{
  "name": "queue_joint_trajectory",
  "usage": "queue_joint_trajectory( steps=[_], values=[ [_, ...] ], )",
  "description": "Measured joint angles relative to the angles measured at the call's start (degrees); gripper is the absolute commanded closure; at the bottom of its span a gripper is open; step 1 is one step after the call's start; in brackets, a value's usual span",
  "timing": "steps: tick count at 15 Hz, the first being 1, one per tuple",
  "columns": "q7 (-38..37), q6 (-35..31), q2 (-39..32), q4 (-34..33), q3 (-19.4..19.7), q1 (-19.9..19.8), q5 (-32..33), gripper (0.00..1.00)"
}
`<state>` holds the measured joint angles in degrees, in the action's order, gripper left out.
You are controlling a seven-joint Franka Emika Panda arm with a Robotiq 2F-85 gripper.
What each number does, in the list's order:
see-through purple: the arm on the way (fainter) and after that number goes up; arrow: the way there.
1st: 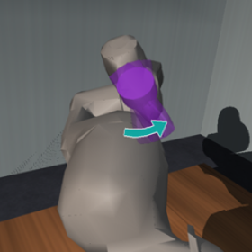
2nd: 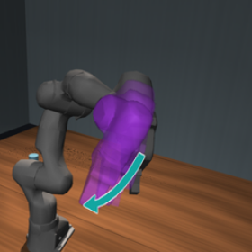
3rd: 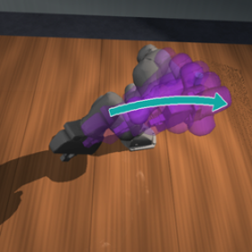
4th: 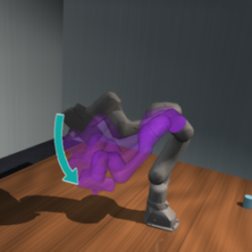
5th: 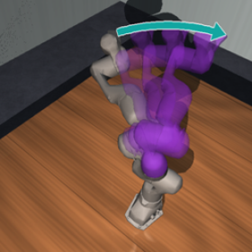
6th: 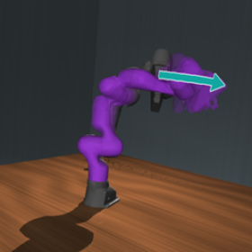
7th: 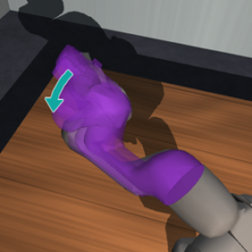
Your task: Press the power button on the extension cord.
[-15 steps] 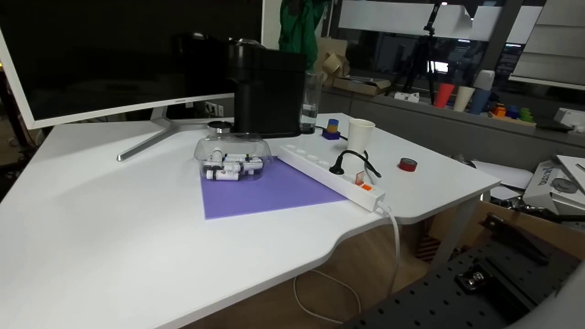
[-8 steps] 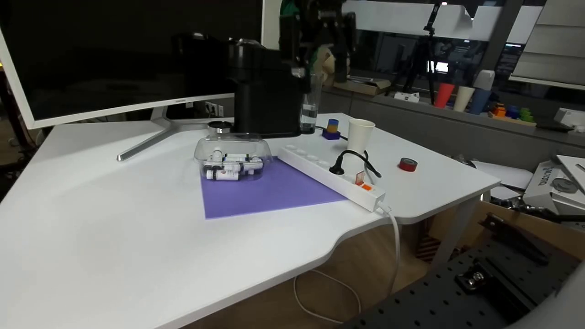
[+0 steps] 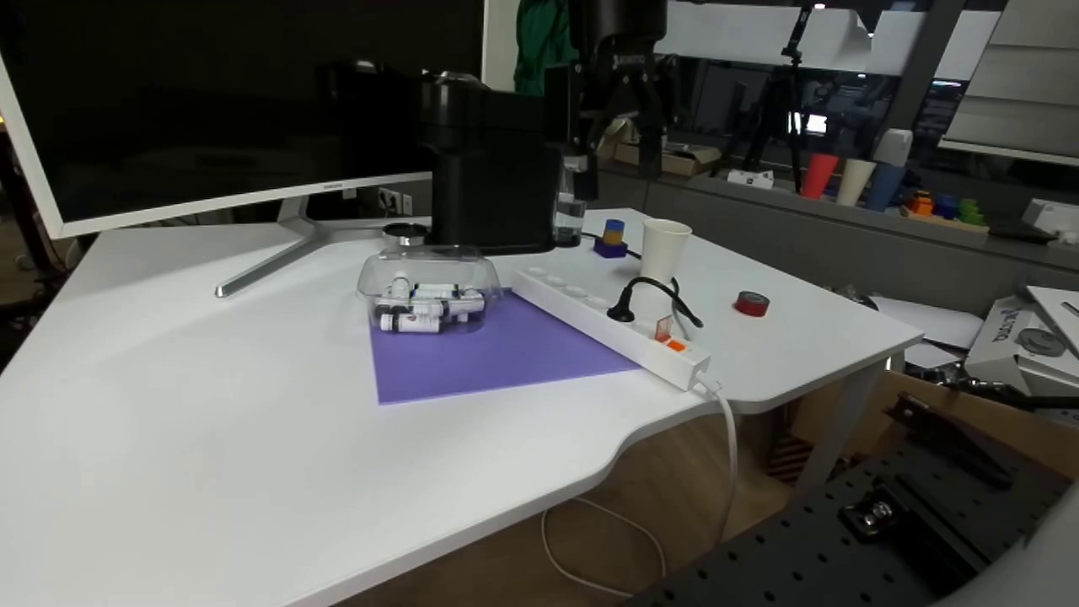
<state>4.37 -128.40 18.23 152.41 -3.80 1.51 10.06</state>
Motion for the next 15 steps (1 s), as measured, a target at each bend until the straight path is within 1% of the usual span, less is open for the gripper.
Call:
queue_joint_trajectory(
  steps=[1,2,3,4,5,7,10,12,13,15],
  values=[
    [0.0,-0.2,-0.1,0.1,0.0,-0.1,0.1,0.0],
    [-0.1,-0.5,-0.3,0.2,0.1,-0.4,0.3,0.25],
    [-0.4,-1.3,-0.7,0.5,0.1,-0.9,0.9,0.26],
    [-0.7,-2.8,-1.4,0.8,0.4,-1.6,1.9,0.32],
    [-0.7,-4.7,-2.4,1.3,0.9,-2.5,2.9,0.4],
    [-0.7,-8.8,-4.5,2.4,2.5,-4.4,4.3,0.54],
    [2.0,-14.0,-8.3,3.6,6.1,-6.5,3.9,0.75],
    [6.0,-16.6,-11.1,3.7,8.8,-7.3,1.2,0.88],
    [8.8,-17.6,-12.6,3.7,10.1,-7.6,-1.0,0.96],
    [15.7,-19.2,-15.3,3.7,12.1,-7.9,-7.1,1.0]
  ],
)
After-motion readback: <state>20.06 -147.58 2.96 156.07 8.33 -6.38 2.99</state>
